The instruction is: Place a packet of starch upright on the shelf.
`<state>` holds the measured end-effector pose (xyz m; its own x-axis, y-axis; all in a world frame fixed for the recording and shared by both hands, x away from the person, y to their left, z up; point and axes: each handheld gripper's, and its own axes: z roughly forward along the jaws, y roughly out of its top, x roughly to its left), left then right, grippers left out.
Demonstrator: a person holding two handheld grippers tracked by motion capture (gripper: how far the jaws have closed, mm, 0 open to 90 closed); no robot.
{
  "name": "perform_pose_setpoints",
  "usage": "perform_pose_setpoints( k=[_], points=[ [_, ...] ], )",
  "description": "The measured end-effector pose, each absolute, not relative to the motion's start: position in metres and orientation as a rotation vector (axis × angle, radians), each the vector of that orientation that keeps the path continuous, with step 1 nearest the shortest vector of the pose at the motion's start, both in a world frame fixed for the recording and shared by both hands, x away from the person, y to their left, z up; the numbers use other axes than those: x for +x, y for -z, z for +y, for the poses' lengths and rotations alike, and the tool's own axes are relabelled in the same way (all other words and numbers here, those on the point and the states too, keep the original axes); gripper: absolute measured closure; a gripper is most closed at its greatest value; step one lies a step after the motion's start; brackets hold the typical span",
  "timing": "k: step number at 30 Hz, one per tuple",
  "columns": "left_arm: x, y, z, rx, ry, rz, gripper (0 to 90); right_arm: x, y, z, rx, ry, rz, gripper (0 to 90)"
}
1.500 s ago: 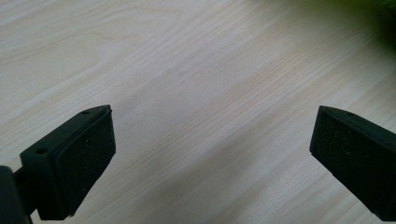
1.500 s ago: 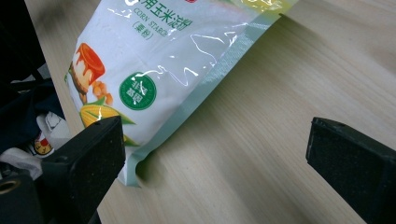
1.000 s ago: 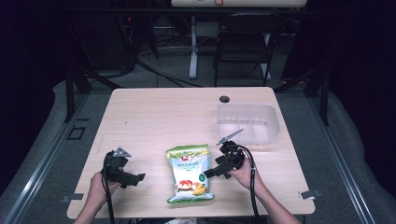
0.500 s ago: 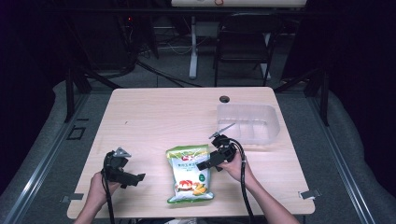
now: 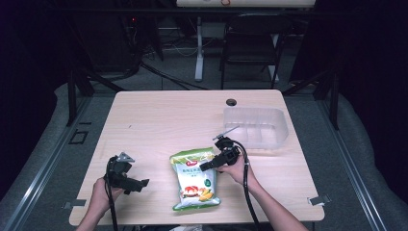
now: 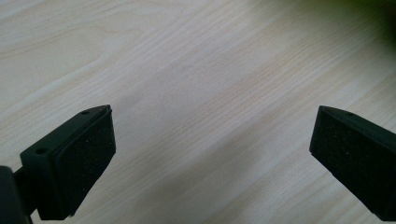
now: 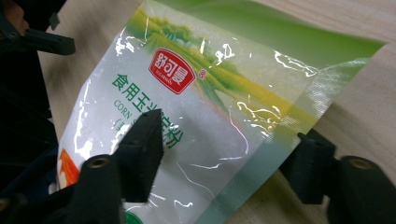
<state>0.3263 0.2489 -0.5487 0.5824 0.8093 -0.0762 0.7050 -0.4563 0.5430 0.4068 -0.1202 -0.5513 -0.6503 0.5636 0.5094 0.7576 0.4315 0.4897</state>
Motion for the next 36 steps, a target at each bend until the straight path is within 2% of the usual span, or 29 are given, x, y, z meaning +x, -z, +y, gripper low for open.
perform_pose_setpoints(
  k=[1, 3, 4, 5, 6, 7, 8, 10, 11, 14, 31, 32, 33, 36],
  points=[
    [0.326, 0.549, 0.249, 2.286, -0.261, 1.204, 0.3, 0.407, 0.552, -0.121, -1.153, 1.047, -2.412, 41.1],
    [0.326, 0.549, 0.249, 2.288, -0.264, 1.201, 0.3, 0.409, 0.551, -0.126, -1.172, 1.061, -2.387, 52.5],
    [0.326, 0.549, 0.249, 2.288, -0.264, 1.201, 0.3, 0.409, 0.551, -0.126, -1.172, 1.061, -2.387, 52.5],
    [0.326, 0.549, 0.249, 2.289, -0.264, 1.2, 0.3, 0.409, 0.551, -0.127, -1.185, 1.083, -2.371, 58.2],
    [0.326, 0.549, 0.249, 2.289, -0.264, 1.2, 0.3, 0.409, 0.55, -0.13, -1.195, 1.104, -2.354, 67.7],
    [0.326, 0.549, 0.249, 2.29, -0.263, 1.199, 0.3, 0.409, 0.55, -0.13, -1.195, 1.104, -2.354, 67.7],
    [0.326, 0.549, 0.249, 2.289, -0.264, 1.2, 0.3, 0.409, 0.548, -0.131, -1.196, 1.124, -2.346, 75.3],
    [0.326, 0.549, 0.249, 2.288, -0.265, 1.2, 0.3, 0.408, 0.547, -0.131, -1.197, 1.131, -2.346, 78.8],
    [0.326, 0.548, 0.249, 2.287, -0.261, 1.202, 0.3, 0.406, 0.545, -0.131, -1.188, 1.135, -2.356, 84.1],
    [0.326, 0.548, 0.249, 2.286, -0.261, 1.199, 0.3, 0.403, 0.542, -0.131, -1.185, 1.14, -2.381, 87.7],
    [0.325, 0.548, 0.249, 2.286, -0.263, 1.198, 0.3, 0.377, 0.536, -0.163, -1.252, 1.103, -2.447, 88.6],
    [0.326, 0.548, 0.249, 2.286, -0.261, 1.198, 0.3, 0.377, 0.538, -0.165, -1.266, 1.107, -2.428, 84.2],
    [0.326, 0.548, 0.249, 2.286, -0.261, 1.198, 0.3, 0.377, 0.538, -0.165, -1.266, 1.107, -2.428, 84.2],
    [0.325, 0.548, 0.249, 2.285, -0.26, 1.197, 0.3, 0.381, 0.542, -0.166, -1.292, 1.111, -2.404, 70.9]
  ],
)
